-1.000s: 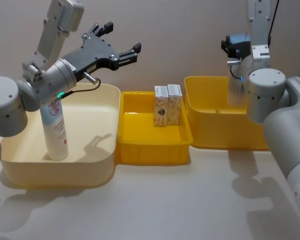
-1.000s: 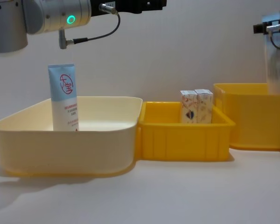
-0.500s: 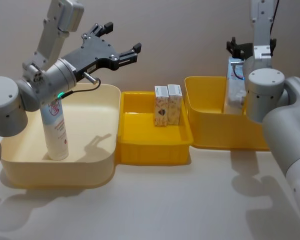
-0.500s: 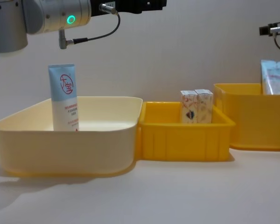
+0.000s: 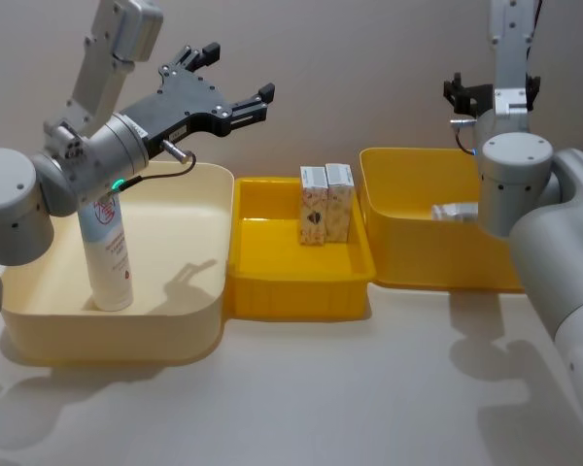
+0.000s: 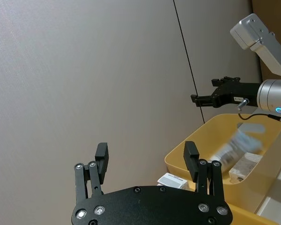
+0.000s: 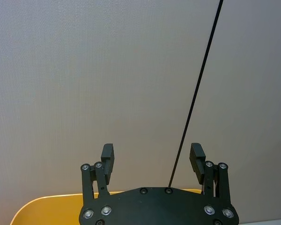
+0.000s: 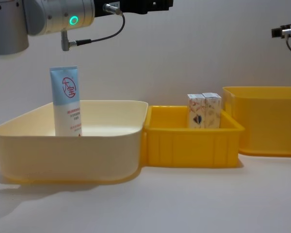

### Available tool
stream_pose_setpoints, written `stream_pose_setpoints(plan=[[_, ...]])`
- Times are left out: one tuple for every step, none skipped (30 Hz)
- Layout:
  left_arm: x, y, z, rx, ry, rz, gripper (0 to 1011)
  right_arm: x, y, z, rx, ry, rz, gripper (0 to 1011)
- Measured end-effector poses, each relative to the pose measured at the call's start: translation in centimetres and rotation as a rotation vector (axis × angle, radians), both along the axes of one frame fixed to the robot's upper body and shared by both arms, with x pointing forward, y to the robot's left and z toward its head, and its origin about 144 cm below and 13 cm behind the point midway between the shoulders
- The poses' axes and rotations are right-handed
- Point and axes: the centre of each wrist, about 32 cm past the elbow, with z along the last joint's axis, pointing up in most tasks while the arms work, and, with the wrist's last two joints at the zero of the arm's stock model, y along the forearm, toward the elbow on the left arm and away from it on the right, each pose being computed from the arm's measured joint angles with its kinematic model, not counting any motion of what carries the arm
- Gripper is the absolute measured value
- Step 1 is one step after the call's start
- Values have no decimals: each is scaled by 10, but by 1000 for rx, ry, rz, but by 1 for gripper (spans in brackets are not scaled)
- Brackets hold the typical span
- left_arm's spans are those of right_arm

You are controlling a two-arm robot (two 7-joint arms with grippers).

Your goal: Bimanual collaborative sorting of washing and personal care products

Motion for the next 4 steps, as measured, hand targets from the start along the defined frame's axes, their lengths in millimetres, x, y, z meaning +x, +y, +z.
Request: stream_pose_setpoints(plan=[[0,0,0,0,0,0,1000,0,0,0,0,0,0,1001],[0,0,0,0,0,0,1000,0,0,0,0,0,-1,1001],[0,0,0,0,0,0,1000,0,0,0,0,0,-1,1001],[0,0,0,0,0,0,1000,0,0,0,0,1,-1,1001]])
